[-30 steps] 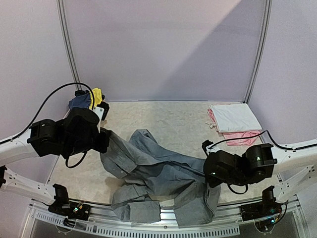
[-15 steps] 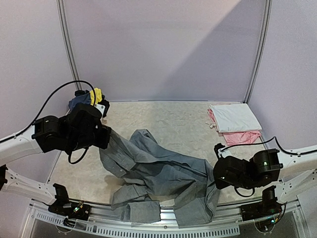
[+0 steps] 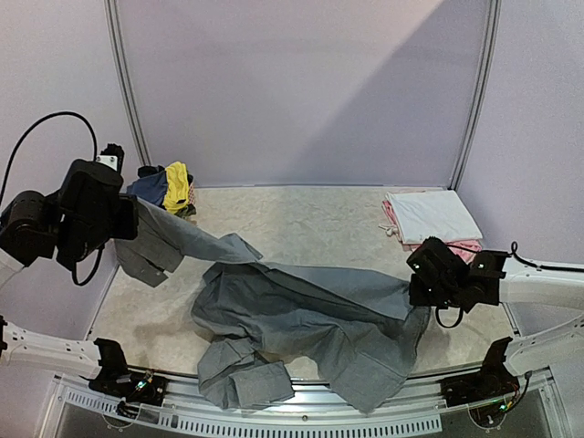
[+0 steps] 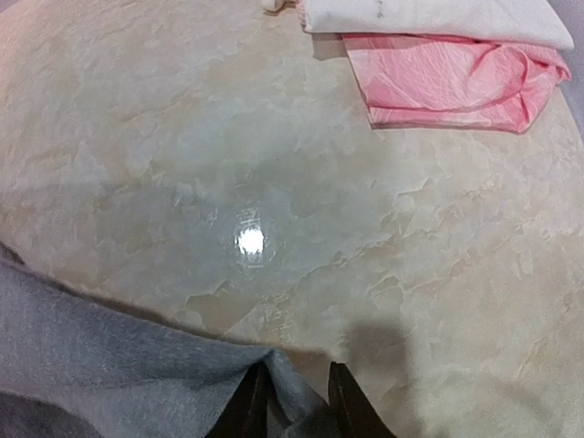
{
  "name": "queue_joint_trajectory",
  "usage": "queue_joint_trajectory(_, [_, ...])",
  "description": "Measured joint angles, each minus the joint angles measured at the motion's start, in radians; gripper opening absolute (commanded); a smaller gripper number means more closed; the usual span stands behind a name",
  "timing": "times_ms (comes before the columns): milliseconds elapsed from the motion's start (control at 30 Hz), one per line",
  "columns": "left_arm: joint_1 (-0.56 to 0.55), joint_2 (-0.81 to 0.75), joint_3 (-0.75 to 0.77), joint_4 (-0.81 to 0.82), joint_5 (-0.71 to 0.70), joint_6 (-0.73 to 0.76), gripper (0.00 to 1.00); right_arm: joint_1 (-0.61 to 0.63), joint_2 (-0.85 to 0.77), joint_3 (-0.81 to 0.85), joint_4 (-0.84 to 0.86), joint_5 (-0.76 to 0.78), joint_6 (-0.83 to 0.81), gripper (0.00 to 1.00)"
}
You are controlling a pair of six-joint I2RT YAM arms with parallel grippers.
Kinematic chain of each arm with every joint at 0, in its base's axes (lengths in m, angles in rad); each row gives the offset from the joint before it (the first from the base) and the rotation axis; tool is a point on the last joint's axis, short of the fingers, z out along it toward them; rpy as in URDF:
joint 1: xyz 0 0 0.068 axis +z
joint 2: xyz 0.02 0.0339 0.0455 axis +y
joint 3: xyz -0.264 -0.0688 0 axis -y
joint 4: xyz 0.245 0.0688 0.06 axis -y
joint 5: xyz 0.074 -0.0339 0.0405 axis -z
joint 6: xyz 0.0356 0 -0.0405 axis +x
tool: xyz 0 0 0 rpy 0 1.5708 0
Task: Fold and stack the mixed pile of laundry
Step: Pick up the crumpled shirt from the center of the board.
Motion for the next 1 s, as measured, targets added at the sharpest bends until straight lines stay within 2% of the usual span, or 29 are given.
queue_joint_trajectory(67, [0.000,0.010,-0.002,0.000,0.000,0.002,0.00,-0.023,0.039,0.021,0.017,-0.019,-0.036,0.47])
queue_joint_trajectory(133, [0.001,0.035,-0.010,0.008,0.001,0.003,0.00,-0.032,0.064,0.055,0.016,-0.029,-0.063,0.63])
queue_joint_trajectory(233, [0.006,0.097,-0.030,0.029,0.002,0.004,0.00,-0.038,0.077,0.122,0.012,-0.049,-0.101,0.69])
queue_joint_trajectory(333, [0.021,0.164,-0.048,0.055,0.010,0.008,0.00,-0.038,0.070,0.167,0.013,-0.086,-0.131,0.69])
queue_joint_trajectory(500, [0.077,0.214,-0.057,0.115,0.048,0.034,0.00,-0.010,-0.018,0.133,-0.003,-0.175,-0.142,0.67])
queue_joint_trajectory(700, [0.112,0.267,-0.057,0.187,0.094,0.063,0.00,0.137,-0.179,0.121,-0.155,-0.124,-0.040,0.74])
queue_joint_trajectory(833, [0.116,0.309,-0.057,0.227,0.117,0.079,0.00,0.173,-0.282,0.121,-0.241,-0.096,0.032,0.84])
queue_joint_trajectory(900, [0.117,0.316,-0.057,0.233,0.121,0.081,0.00,0.174,-0.291,0.121,-0.257,-0.092,0.050,0.80])
queue_joint_trajectory(933, [0.119,0.320,-0.057,0.236,0.124,0.083,0.00,0.174,-0.285,0.121,-0.261,-0.092,0.058,0.73])
queue_joint_trajectory(1000, [0.121,0.326,-0.056,0.240,0.131,0.087,0.00,0.175,-0.259,0.111,-0.252,-0.098,0.067,0.65])
